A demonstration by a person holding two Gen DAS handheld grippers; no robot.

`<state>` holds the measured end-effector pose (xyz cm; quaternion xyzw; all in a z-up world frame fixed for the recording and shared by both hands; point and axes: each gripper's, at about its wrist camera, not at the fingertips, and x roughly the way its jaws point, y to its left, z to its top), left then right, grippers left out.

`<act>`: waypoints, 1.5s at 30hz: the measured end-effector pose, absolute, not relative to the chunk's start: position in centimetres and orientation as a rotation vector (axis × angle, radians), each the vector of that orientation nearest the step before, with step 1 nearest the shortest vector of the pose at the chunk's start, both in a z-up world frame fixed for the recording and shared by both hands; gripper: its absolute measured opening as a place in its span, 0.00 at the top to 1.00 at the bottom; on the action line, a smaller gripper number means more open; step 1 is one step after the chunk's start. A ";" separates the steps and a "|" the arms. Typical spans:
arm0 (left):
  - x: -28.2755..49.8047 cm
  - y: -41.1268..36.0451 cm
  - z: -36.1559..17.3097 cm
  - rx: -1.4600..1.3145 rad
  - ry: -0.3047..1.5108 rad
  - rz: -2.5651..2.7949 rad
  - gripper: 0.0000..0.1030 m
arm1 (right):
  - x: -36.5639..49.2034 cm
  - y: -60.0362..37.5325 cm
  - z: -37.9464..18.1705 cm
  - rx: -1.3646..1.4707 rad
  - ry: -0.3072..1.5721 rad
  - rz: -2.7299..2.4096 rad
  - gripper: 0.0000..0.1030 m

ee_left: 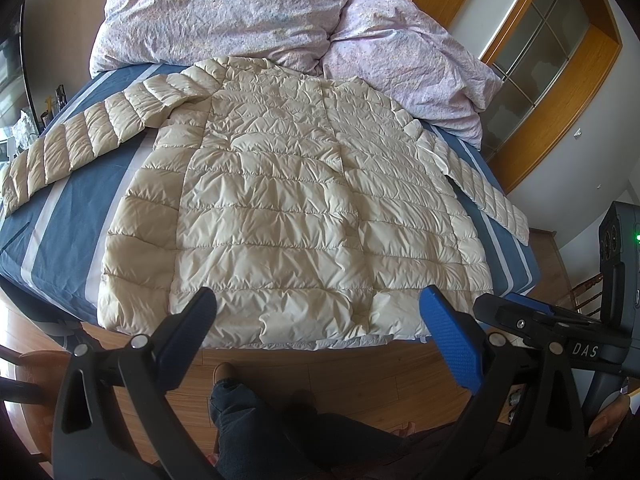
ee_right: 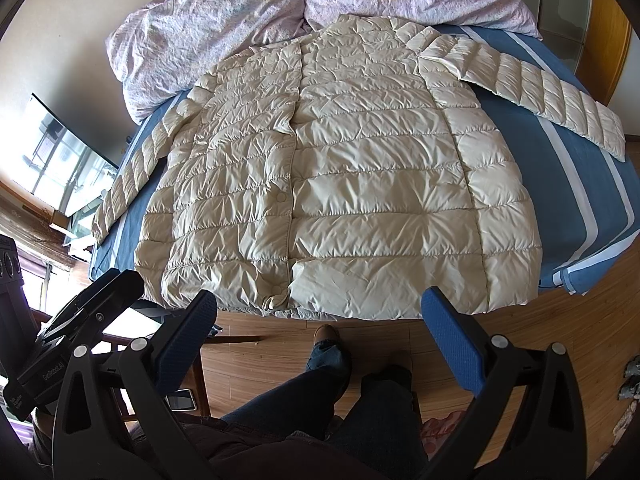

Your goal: Fold large clothes

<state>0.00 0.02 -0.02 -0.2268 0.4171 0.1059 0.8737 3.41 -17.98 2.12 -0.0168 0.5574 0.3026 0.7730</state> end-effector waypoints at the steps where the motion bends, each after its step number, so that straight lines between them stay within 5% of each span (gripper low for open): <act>1: 0.0 0.0 0.0 -0.474 0.871 0.221 0.02 | 3.4 -18.0 2.1 -0.036 1.208 0.656 0.01; 24: 2.4 0.3 -0.3 -0.422 0.890 0.268 0.02 | 5.9 -17.7 1.6 -0.015 1.169 0.602 0.01; 45: 12.3 1.1 -2.9 -0.308 0.989 0.410 0.02 | 25.3 -30.0 -3.7 0.047 1.162 0.156 0.01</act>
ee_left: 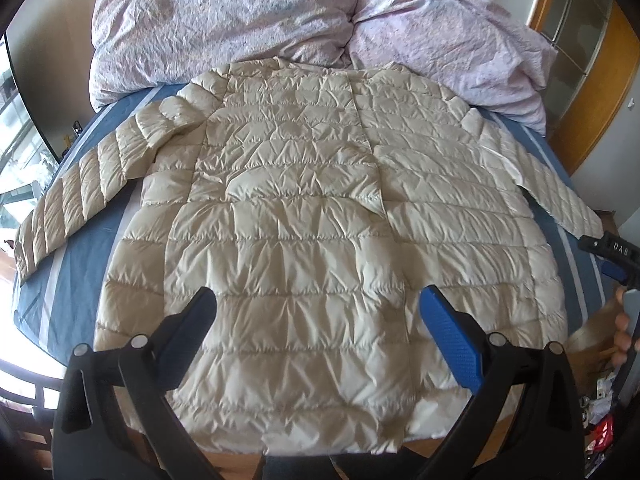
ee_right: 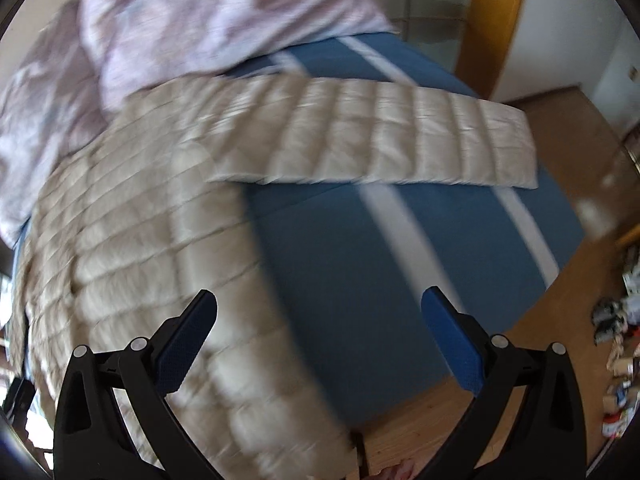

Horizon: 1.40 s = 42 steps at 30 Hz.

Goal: Fold large clothes
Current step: 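Reach the right gripper to a sleeve cuff and close on it, then carry the sleeve across the jacket back with the right gripper and release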

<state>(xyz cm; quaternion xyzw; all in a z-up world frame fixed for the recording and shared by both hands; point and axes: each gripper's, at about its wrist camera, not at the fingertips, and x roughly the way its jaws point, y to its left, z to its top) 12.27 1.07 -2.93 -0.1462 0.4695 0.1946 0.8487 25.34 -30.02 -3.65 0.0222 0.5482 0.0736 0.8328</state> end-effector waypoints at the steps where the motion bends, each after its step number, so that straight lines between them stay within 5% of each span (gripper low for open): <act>1: 12.5 1.2 -3.1 -0.311 0.995 0.414 0.02 | 26.5 -31.1 -4.1 0.054 1.169 0.133 0.01; 13: 14.7 2.6 -5.4 -0.365 1.062 0.482 0.02 | 36.6 -42.5 -7.4 0.256 1.209 -0.132 0.01; 21: 15.3 3.0 -6.1 -0.374 1.086 0.502 0.02 | 40.6 -46.0 -8.3 0.311 1.212 -0.219 0.25; 31: 15.4 3.5 -5.9 -0.381 1.075 0.508 0.02 | 41.2 -46.9 -9.4 0.286 1.230 -0.228 0.40; 34: 15.2 3.8 -5.9 -0.391 1.075 0.512 0.02 | 41.1 -46.3 -9.2 0.255 1.218 -0.231 0.59; 36: 15.1 4.0 -5.9 -0.395 1.073 0.511 0.02 | 40.9 -46.2 -9.0 0.277 1.214 -0.209 0.83; 42: 14.7 4.6 -5.6 -0.402 1.056 0.506 0.02 | 39.9 -44.6 -6.2 0.294 1.123 -0.168 0.93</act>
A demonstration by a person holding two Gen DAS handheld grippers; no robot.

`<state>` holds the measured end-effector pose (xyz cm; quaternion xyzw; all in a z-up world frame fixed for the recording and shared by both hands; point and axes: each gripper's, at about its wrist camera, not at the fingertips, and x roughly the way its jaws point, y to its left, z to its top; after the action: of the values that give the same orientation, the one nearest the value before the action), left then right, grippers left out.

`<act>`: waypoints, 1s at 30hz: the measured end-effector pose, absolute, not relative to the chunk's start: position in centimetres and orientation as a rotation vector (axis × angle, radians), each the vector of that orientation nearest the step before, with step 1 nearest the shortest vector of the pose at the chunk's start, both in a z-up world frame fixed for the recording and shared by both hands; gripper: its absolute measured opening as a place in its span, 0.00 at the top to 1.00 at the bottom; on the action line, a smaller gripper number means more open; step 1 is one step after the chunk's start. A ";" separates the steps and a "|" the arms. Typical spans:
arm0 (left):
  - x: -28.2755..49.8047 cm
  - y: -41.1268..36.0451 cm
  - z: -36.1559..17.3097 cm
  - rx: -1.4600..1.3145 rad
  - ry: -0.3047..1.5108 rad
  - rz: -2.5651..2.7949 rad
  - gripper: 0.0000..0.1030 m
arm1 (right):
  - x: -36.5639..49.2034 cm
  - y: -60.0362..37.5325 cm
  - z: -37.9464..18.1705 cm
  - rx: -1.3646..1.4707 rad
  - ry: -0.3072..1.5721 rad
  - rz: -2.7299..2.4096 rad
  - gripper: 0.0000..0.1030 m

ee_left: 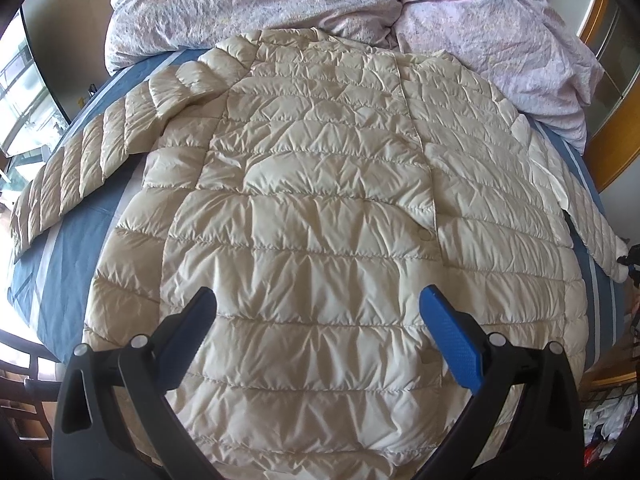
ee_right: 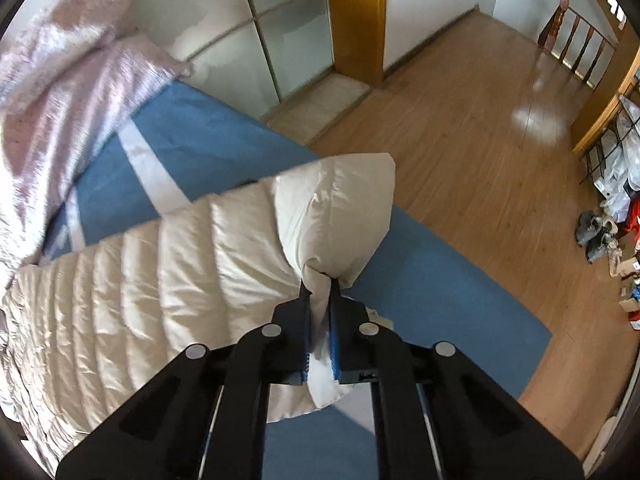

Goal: Fold large clothes
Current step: 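Carry the sleeve across the jacket back with the right gripper and release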

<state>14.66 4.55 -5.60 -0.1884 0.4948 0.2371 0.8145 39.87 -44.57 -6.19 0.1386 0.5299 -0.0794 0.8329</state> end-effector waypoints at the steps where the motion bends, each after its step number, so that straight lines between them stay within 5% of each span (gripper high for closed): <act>1: 14.5 4.8 -5.5 -0.410 1.050 0.505 0.02 | 39.8 -44.0 -5.5 0.295 1.105 -0.148 0.93; 13: 12.3 10.1 -4.4 -0.438 0.978 0.536 0.02 | 36.1 -23.3 2.0 0.226 1.050 0.336 0.93; 21: 9.5 15.8 -3.3 -0.404 0.927 0.639 0.02 | 29.6 -4.2 -0.5 0.079 1.175 0.607 0.93; 30: 6.0 21.9 -3.1 -0.430 0.893 0.684 0.02 | 25.1 5.8 -2.8 -0.010 1.239 0.639 0.93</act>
<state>6.01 21.92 -3.08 -0.2025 0.4198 0.3216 0.8242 25.12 5.84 -2.85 -0.0048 0.5704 0.2943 0.7668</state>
